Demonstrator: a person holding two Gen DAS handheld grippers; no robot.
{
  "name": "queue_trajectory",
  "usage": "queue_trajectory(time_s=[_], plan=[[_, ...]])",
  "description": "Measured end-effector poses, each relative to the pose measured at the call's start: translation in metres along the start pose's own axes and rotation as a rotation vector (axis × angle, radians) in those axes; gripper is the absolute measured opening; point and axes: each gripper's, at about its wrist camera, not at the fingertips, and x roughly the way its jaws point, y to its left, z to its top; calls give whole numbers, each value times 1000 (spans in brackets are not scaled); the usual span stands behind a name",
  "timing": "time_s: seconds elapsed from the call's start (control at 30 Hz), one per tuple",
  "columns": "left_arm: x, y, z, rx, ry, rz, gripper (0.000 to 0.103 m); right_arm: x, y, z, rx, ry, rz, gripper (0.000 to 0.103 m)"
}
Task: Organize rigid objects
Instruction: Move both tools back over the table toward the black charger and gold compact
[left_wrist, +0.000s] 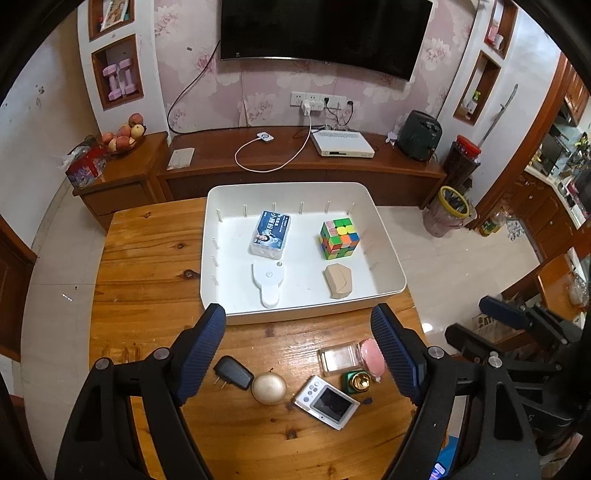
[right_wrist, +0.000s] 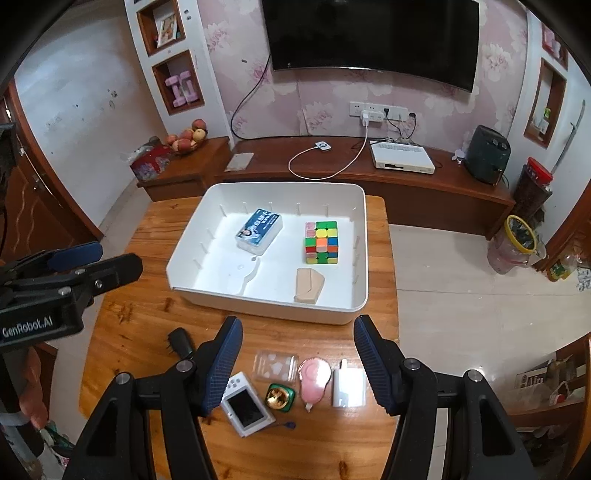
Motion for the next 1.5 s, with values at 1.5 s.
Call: queue_trajectory(time_s=[1.5], plan=[[182, 86, -113, 282, 383, -129, 83, 136, 153, -160, -127, 150, 14, 68]])
